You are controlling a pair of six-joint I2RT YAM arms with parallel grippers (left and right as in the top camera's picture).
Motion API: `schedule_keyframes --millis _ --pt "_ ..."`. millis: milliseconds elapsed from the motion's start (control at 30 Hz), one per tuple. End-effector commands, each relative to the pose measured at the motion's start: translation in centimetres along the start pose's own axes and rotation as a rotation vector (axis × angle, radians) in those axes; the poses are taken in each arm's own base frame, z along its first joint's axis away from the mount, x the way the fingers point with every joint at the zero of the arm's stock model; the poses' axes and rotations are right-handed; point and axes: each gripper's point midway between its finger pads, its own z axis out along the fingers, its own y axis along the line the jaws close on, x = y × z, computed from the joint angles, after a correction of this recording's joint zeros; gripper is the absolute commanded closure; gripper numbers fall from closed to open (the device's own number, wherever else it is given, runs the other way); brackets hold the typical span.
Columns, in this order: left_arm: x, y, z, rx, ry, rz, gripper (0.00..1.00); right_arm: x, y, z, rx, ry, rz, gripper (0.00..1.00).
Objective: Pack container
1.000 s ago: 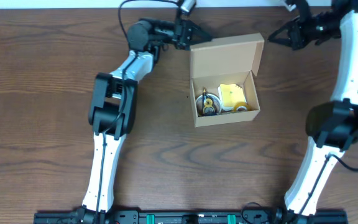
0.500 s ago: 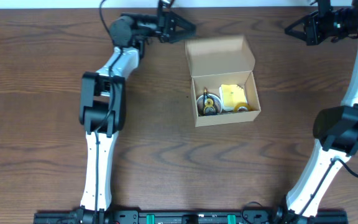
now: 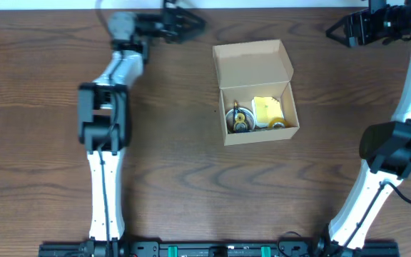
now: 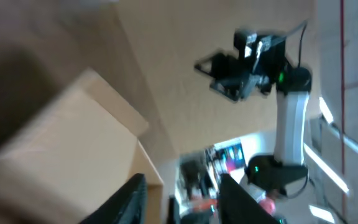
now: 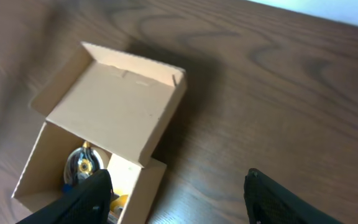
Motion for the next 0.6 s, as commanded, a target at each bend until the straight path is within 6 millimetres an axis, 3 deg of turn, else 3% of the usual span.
schedule_keyframes --millis 0,267,367,467,567 --pt "-1.6 -1.5 -3.2 -0.03 -0.043 0.201 0.65 0.0 -0.5 -0.6 0.031 -0.002 0.045 0.32" --pt "-2.0 0.1 -3.7 -0.042 -0.05 0.24 0.7 -0.2 -0.5 0.0 0.075 0.014 0.105 0.33" --pt "-2.4 0.5 -5.0 -0.055 -0.073 0.237 0.71 -0.3 -0.2 0.3 0.078 0.021 0.105 0.33" --pt "-3.5 0.7 -6.8 -0.07 -0.141 0.185 0.75 -0.5 0.4 0.6 0.071 0.024 0.093 0.33" --pt "-5.1 0.6 -7.8 -0.062 -0.246 0.021 0.76 -0.9 1.2 1.1 0.063 0.024 0.088 0.32"
